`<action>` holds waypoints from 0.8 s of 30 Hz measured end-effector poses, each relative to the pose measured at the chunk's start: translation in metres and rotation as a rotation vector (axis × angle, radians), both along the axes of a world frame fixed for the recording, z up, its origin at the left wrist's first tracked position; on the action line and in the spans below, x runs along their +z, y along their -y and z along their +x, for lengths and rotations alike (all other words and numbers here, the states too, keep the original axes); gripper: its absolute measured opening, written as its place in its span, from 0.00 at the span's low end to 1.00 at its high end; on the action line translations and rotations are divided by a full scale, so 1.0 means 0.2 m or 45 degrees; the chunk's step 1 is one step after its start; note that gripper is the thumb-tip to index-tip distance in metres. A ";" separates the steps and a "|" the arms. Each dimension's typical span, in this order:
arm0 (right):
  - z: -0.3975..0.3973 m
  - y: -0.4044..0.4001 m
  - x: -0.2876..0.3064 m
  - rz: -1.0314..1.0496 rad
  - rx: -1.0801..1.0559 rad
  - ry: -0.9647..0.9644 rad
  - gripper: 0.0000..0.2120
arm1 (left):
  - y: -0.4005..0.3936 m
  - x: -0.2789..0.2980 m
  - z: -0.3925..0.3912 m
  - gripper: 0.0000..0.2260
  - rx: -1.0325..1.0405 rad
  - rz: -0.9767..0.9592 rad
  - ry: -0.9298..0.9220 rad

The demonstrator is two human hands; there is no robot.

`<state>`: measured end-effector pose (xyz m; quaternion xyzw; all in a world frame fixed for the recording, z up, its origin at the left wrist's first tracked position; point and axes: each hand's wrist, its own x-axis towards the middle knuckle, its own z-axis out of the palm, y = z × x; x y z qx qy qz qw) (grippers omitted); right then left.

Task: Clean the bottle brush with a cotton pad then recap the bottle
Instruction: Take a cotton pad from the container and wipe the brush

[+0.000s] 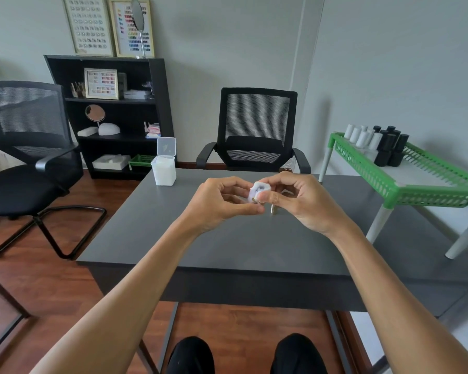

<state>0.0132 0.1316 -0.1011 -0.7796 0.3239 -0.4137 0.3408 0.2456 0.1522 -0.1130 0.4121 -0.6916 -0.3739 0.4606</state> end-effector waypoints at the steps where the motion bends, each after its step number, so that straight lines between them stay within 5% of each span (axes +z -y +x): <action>1: 0.00 0.00 0.00 -0.014 -0.016 -0.013 0.10 | 0.00 0.00 0.00 0.19 0.012 -0.005 0.008; 18: 0.04 -0.01 -0.05 -0.262 -0.220 0.157 0.10 | 0.01 0.01 -0.02 0.17 0.063 0.015 -0.052; 24: 0.03 -0.03 -0.06 -0.288 -0.220 -0.005 0.13 | 0.00 0.03 -0.01 0.18 0.034 0.022 0.024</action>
